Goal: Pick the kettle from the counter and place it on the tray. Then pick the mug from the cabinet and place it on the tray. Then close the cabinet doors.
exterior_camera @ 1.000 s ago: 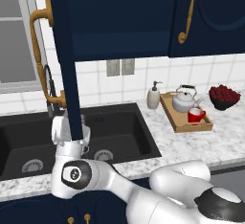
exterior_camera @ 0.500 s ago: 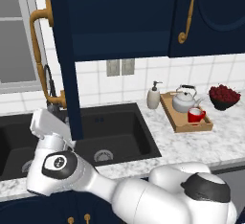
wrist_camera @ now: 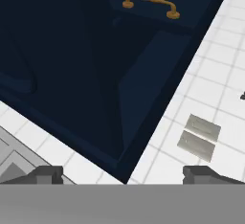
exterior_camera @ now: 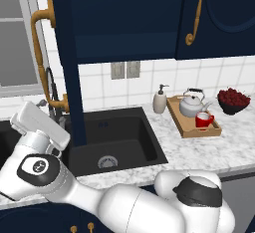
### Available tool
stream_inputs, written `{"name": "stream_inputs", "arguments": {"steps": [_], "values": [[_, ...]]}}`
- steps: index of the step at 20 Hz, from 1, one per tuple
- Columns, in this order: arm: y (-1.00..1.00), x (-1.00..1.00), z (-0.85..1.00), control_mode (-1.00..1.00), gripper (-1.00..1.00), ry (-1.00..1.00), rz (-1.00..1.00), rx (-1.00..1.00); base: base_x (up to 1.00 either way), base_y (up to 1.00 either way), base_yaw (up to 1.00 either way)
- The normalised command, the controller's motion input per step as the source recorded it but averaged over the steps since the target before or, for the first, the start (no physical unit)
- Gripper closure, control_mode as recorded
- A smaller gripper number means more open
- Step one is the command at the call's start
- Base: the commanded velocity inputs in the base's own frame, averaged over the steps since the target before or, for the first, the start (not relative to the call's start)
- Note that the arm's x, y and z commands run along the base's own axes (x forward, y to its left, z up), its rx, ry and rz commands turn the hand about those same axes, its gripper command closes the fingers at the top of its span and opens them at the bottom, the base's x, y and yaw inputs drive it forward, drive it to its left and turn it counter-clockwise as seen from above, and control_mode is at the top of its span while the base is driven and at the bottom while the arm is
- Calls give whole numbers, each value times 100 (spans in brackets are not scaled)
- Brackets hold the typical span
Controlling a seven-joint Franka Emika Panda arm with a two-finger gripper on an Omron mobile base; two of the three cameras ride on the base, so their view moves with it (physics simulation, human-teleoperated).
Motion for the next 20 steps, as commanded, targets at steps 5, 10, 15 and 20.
{"name": "stream_inputs", "arguments": {"steps": [5, 10, 15, 20], "values": [[0, -32, 39, -100, -100, 0, -16, 5, 0, 0, 0], [-13, -33, 35, -100, -100, 0, -15, 8, 0, 0, 0], [-51, -13, 32, -100, -100, 0, -10, 13, 0, 0, 0], [-73, 0, 30, -100, -100, 0, -3, 15, 0, 0, 0]]}}
